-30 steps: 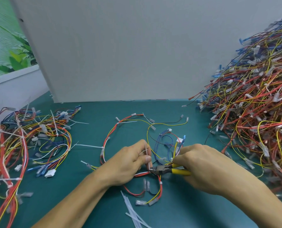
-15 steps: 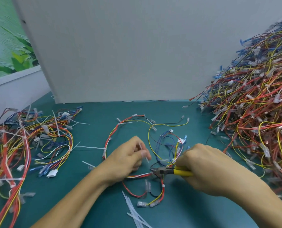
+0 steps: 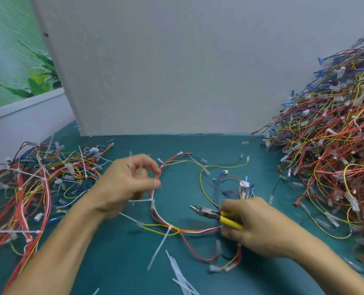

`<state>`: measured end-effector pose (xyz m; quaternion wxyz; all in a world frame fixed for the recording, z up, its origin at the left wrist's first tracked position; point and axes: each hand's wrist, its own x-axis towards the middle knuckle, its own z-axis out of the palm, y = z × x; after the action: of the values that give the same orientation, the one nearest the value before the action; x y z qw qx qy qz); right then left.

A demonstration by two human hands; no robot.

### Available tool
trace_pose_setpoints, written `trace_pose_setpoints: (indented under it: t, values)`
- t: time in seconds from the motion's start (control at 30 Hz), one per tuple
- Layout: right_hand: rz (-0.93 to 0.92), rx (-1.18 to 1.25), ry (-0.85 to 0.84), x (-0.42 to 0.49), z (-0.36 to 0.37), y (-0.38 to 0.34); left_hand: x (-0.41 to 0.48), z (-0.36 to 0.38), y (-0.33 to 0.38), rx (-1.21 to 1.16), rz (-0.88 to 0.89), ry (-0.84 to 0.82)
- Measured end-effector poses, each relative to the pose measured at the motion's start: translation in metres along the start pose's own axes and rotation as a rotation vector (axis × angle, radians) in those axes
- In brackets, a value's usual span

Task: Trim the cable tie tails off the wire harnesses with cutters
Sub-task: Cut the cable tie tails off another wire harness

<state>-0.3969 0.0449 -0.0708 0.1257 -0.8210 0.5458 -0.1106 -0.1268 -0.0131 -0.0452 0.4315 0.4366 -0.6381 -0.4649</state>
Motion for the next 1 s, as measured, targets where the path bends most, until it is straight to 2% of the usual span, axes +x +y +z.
trace_pose_setpoints:
  t: [0.1,0.3,0.53,0.83,1.0]
  values:
    - [0.031,-0.034,-0.036,-0.002,-0.008,0.012,-0.007,0.008,-0.002,0.558,0.128,-0.247]
    - [0.079,-0.054,-0.075,-0.006,-0.02,0.029,-0.015,0.045,-0.014,0.862,0.333,-0.463]
    - [0.095,-0.042,-0.071,-0.006,-0.021,0.031,-0.011,0.048,-0.025,0.816,0.23,-0.497]
    - [0.096,-0.093,-0.101,-0.007,-0.024,0.03,-0.012,0.053,-0.036,0.78,0.289,-0.424]
    - [0.044,-0.104,-0.133,-0.011,-0.037,0.028,-0.008,0.052,-0.035,0.69,0.083,-0.425]
